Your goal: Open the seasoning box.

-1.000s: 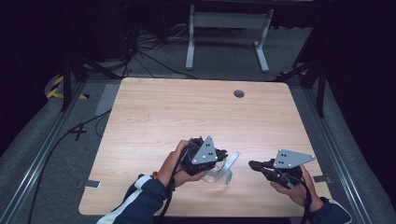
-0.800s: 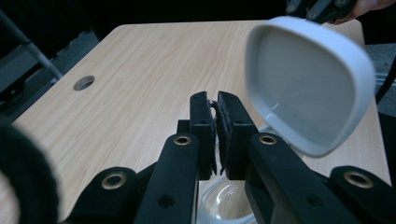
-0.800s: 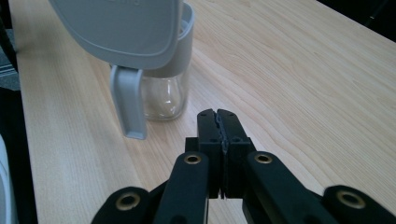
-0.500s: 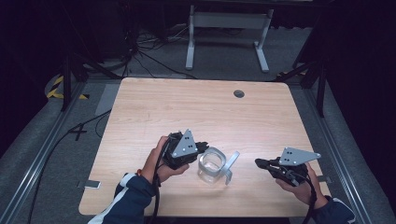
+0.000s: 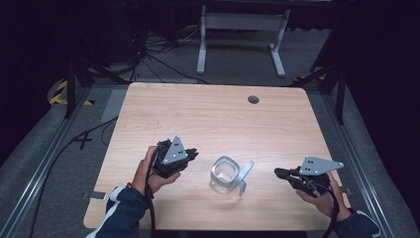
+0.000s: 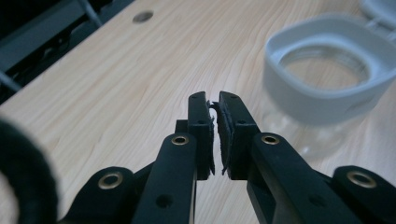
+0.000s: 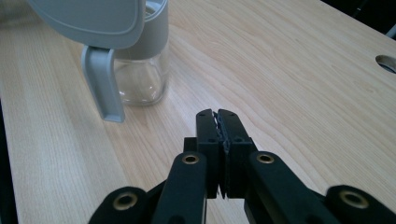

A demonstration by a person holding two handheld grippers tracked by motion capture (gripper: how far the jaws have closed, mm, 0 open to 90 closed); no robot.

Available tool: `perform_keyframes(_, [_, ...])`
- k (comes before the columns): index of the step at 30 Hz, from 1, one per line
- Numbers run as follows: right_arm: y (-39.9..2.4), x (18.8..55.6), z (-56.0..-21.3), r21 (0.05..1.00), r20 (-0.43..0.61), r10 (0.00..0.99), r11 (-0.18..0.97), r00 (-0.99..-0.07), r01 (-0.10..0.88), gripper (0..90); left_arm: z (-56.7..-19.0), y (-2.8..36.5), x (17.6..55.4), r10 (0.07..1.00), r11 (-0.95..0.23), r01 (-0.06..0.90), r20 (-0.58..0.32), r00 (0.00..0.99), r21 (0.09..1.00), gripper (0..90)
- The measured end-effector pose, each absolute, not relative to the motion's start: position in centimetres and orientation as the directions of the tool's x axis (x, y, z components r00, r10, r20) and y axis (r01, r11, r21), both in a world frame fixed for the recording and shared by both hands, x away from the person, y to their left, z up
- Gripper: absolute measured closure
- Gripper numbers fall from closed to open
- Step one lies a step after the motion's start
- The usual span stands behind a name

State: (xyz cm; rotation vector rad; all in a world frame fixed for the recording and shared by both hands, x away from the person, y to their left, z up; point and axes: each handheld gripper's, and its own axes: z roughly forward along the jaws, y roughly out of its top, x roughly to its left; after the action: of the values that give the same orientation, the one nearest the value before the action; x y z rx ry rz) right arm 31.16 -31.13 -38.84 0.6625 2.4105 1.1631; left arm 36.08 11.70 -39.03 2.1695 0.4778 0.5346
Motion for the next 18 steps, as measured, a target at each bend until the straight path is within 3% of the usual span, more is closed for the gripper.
perform_keyframes(11, [-33.0, 30.8, -39.6, 0.799, -0.140, 0.591, 0.542, -0.794, 0.262, 83.1, -42.6, 17.0, 36.2, 0.591, -0.594, 0.284, 0.169, 0.789, 0.753, 80.4])
perform_keyframes(16, [-34.9, 30.5, -40.6, 0.802, -0.117, 0.631, 0.516, -0.767, 0.302, 77.2, -44.3, 19.5, 36.1, 0.629, -0.563, 0.348, 0.116, 0.768, 0.750, 75.7])
perform_keyframes(18, [-35.8, 30.4, -41.0, 0.796, -0.135, 0.655, 0.518, -0.744, 0.312, 70.3, -44.8, 20.2, 36.0, 0.640, -0.550, 0.365, 0.099, 0.762, 0.751, 73.5])
